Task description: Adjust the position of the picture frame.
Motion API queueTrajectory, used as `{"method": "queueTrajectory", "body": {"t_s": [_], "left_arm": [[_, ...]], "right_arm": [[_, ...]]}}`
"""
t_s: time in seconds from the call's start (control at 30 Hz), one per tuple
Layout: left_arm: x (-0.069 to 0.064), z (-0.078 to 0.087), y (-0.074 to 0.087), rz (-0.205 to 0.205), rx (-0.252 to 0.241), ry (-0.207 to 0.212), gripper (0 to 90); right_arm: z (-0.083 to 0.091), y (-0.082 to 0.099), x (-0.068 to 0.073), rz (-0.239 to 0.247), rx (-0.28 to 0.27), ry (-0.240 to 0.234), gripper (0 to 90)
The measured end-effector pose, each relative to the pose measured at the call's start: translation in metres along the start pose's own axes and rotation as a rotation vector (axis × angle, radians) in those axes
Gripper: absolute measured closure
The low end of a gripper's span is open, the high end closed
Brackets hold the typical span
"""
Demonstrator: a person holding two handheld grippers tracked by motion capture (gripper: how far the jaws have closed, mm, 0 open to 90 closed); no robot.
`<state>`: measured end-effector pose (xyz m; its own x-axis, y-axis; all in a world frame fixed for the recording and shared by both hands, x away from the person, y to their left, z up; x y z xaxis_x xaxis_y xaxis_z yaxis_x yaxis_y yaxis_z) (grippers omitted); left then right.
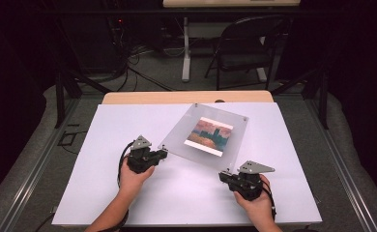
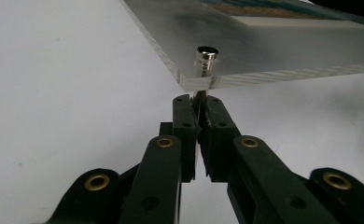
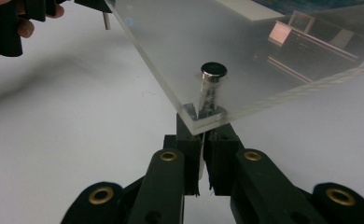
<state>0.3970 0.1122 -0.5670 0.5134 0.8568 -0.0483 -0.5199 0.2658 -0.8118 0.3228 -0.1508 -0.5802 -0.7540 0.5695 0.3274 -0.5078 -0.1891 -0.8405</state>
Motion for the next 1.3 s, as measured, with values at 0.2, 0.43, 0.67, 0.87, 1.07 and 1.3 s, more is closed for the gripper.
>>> {"method": "queueTrajectory", "body": {"t_s": [0.2, 0.43, 0.67, 0.87, 1.07, 1.3], "left_arm": [[-0.003, 0.014, 0.001, -0.027, -0.014, -0.002, 85.2], [-0.007, 0.028, 0.006, -0.036, -0.027, -0.013, 85.2], [-0.001, 0.035, 0.013, 0.000, -0.020, -0.039, 85.2], [0.005, 0.033, 0.018, 0.037, -0.017, -0.061, 85.2], [0.013, 0.023, 0.021, 0.073, -0.002, -0.062, 85.2], [0.008, 0.011, 0.019, 0.077, 0.009, -0.044, 85.2]], "right_arm": [[-0.001, -0.001, -0.006, -0.019, -0.003, 0.007, 85.0], [-0.008, -0.005, -0.020, -0.042, -0.007, 0.008, 85.0], [-0.025, -0.016, -0.035, -0.056, 0.010, -0.004, 85.0], [-0.035, -0.022, -0.040, -0.048, 0.012, -0.012, 84.9], [-0.041, -0.027, -0.043, -0.021, 0.018, -0.003, 84.7], [-0.037, -0.030, -0.052, -0.048, -0.007, 0.021, 84.9]]}}
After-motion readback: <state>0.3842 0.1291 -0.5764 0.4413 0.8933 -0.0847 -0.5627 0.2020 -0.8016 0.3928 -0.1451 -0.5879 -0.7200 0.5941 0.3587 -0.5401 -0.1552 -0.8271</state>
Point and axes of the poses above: each handheld gripper's, and its own axes: z roughly backward along the jaws, y roughly out of its underside, x roughly to its left, the point moved 7 cm from there along -z, roughly forward along the jaws, and after that the axes turned 15 degrees about -y, right-handed, at the moved point
